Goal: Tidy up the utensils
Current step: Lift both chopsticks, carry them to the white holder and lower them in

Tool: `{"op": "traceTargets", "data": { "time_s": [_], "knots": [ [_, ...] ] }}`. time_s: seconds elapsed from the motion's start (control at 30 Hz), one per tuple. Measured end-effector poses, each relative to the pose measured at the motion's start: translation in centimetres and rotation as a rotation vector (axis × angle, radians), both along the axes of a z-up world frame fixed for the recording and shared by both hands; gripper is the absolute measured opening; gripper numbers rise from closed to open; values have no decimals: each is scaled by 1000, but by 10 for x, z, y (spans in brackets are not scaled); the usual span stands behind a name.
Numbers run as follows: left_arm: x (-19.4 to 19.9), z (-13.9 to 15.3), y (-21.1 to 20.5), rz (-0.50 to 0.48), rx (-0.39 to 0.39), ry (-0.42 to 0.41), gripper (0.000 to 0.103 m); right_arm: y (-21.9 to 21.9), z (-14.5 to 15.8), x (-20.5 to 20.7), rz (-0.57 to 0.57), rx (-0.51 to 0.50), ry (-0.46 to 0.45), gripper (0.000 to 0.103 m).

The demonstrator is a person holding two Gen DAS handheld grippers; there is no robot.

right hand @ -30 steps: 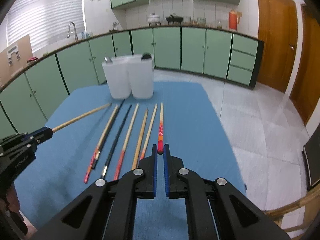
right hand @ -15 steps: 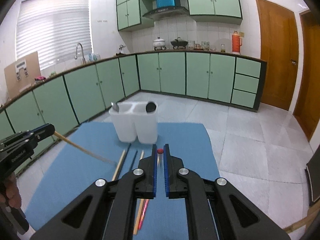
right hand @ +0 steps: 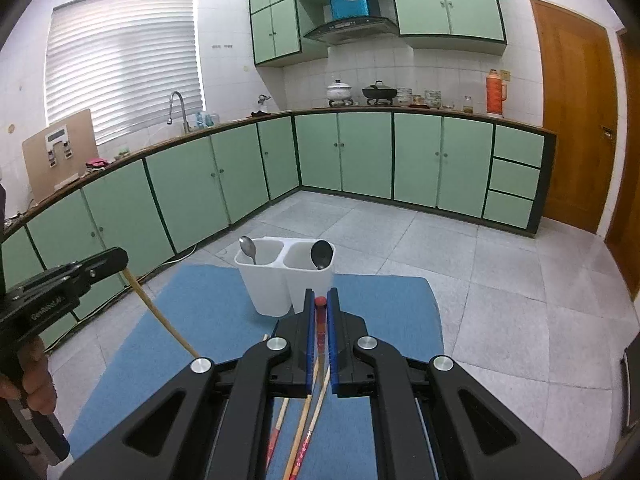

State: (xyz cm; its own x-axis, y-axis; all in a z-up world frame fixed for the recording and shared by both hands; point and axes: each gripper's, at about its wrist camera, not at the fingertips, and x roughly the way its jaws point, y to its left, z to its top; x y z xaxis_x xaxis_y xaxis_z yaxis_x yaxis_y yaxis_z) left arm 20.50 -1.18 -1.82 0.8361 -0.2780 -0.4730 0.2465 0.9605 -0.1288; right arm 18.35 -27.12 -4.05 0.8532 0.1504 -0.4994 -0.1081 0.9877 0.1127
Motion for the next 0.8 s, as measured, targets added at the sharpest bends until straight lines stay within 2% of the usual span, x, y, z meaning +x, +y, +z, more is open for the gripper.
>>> {"op": "traceTargets", "data": {
  "time_s": [0.4, 0.8],
  "knots": [
    [11, 29, 0, 25, -4, -78, 6, 2, 28, 10, 34, -12, -63, 6],
    [45, 80, -8, 48, -40, -208, 6, 4, 93, 45, 51, 1, -201, 6]
  ]
}}
